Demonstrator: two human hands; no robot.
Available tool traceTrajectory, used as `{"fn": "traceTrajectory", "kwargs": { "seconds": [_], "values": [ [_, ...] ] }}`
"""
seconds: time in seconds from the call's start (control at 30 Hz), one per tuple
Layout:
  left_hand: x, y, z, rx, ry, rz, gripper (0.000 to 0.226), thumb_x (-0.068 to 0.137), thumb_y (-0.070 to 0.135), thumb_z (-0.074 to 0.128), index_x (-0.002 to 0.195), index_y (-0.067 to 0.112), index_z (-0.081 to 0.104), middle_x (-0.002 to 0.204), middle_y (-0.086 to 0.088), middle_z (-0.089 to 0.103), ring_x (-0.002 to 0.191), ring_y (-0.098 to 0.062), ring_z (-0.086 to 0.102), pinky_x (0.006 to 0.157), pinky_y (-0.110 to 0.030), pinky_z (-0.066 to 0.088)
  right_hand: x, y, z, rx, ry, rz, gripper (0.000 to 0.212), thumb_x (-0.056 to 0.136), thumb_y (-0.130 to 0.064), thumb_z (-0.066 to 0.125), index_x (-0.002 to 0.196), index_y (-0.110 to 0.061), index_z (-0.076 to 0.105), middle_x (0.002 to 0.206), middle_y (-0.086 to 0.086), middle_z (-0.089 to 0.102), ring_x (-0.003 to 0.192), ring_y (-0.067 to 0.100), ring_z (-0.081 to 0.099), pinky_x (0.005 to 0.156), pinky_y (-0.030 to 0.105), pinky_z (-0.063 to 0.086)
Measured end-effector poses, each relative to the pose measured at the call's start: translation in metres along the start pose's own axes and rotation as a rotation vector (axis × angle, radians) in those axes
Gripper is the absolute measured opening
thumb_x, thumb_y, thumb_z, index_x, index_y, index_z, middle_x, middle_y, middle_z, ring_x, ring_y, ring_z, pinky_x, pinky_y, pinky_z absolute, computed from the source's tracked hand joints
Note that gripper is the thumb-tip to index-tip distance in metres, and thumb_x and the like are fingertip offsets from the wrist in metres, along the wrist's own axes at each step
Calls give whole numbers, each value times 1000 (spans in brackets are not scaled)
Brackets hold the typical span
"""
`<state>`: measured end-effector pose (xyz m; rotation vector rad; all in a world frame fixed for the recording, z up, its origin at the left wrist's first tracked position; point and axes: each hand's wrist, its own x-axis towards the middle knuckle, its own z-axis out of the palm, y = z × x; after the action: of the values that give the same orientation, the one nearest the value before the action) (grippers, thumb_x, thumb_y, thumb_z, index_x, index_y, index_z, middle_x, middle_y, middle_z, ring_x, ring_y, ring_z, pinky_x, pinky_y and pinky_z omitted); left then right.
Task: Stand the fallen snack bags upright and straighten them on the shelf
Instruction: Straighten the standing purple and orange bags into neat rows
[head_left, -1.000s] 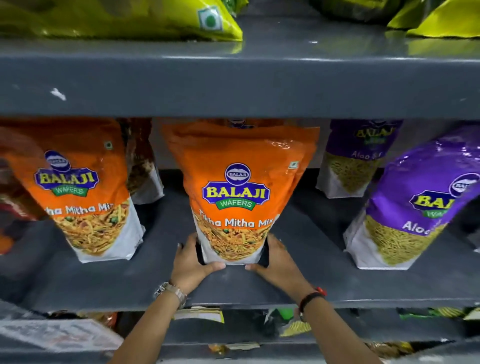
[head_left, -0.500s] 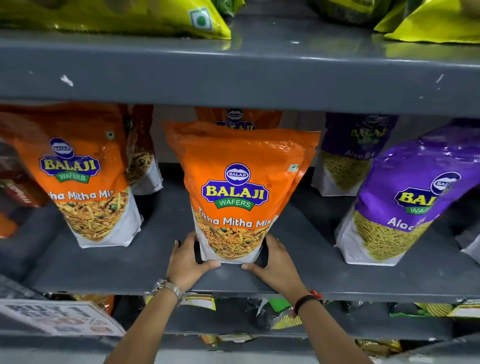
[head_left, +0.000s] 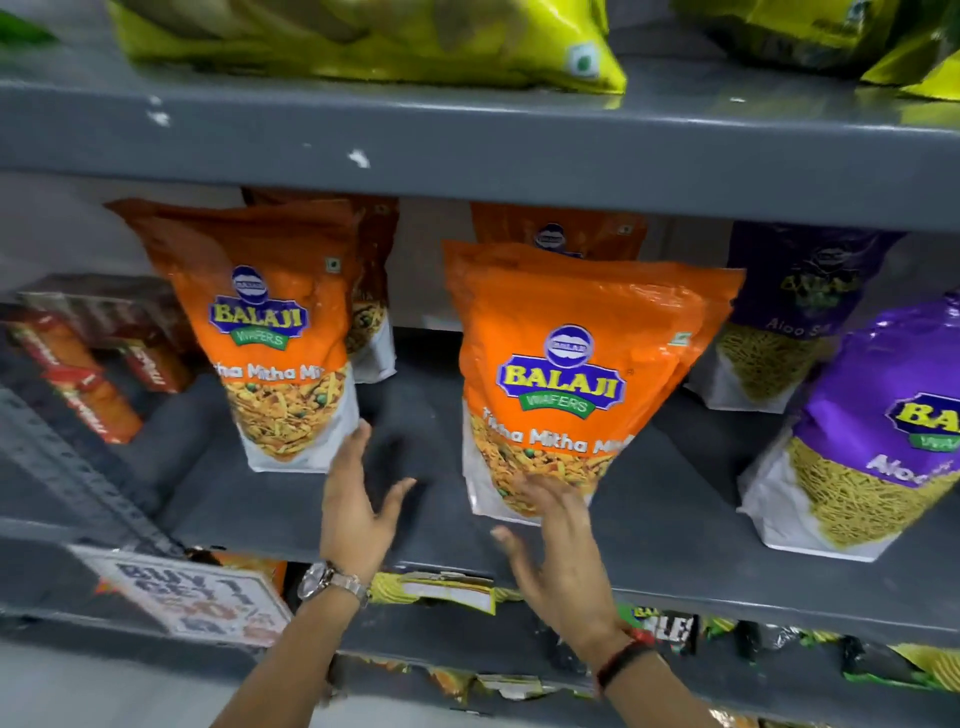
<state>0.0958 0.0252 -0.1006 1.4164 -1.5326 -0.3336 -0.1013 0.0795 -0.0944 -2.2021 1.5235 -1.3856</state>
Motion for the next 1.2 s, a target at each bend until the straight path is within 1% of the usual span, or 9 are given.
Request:
{"fn": "traceTrajectory", "kwargs": {
  "seconds": [0.17, 0.27, 0.37, 0.47, 0.57, 0.67, 0.97, 1.1, 1.2],
  "values": [
    [34, -48, -65, 152, 55, 28, 77, 80, 59, 40, 130, 1, 33, 139, -24, 38, 131, -28, 32, 107, -46, 29, 43, -38, 78, 11, -195, 32, 42, 93, -32, 39, 133, -17, 37, 132, 11, 52, 126, 16, 40, 107, 27, 34],
    [53, -77, -92, 205, 42, 13, 91, 74, 71, 33, 132, 1, 30, 142, -26, 31, 132, -25, 25, 105, -47, 28, 71, -46, 123, 166, -364, 259, 68, 88, -30, 55, 142, -17, 16, 152, 4, 23, 141, 16, 18, 110, 18, 14],
    [67, -100, -105, 129, -88, -94, 117, 57, 83, 39, 137, 2, 13, 148, -24, 17, 135, -24, 13, 110, -49, 19, 101, -53, 154, 342, -478, 365, 95, 73, -30, 73, 142, -11, 12, 154, 7, 19, 141, 18, 18, 113, 26, 16],
    [69, -116, -102, 31, -274, -169, 121, 54, 60, 70, 138, 11, -2, 148, -13, 20, 133, -20, 18, 112, -42, 18, 112, -52, 169, 462, -540, 378, 93, 63, -28, 82, 137, -22, 25, 145, 4, 37, 133, 16, 35, 111, 37, 33],
    [73, -128, -98, -81, -287, -177, 91, 63, 31, 77, 135, 19, 22, 131, 8, 35, 120, -11, 34, 94, -20, 30, 107, -50, 182, 411, -520, 415, 79, 65, -25, 80, 130, -27, 33, 139, 1, 45, 128, 16, 41, 105, 31, 37],
    [76, -130, -98, -95, -233, -186, 72, 66, 9, 75, 127, 19, 37, 121, 8, 44, 108, -9, 40, 82, -18, 31, 103, -51, 185, 371, -474, 425, 81, 65, -29, 79, 131, -26, 33, 137, 0, 47, 125, 14, 42, 98, 23, 33],
    [52, -130, -115, -18, -340, -228, 82, 67, 33, 66, 135, 11, 27, 139, -11, 41, 126, -25, 38, 101, -30, 26, 74, -67, 178, 235, -445, 384, 86, 60, -33, 80, 132, -23, 33, 136, -1, 47, 126, 20, 38, 112, 43, 28],
    [52, -129, -117, 5, -395, -219, 83, 68, 33, 64, 137, 13, 22, 142, -10, 37, 131, -26, 32, 95, -16, 15, 72, -70, 175, 204, -450, 357, 88, 62, -34, 80, 133, -21, 31, 138, 1, 45, 128, 20, 38, 111, 41, 29],
    [54, -131, -116, 15, -405, -229, 81, 72, 26, 69, 137, 14, 23, 141, -11, 39, 130, -28, 34, 109, -35, 21, 71, -69, 178, 181, -452, 362, 84, 63, -36, 78, 132, -23, 31, 137, 0, 49, 127, 21, 40, 113, 39, 25]
  ]
}}
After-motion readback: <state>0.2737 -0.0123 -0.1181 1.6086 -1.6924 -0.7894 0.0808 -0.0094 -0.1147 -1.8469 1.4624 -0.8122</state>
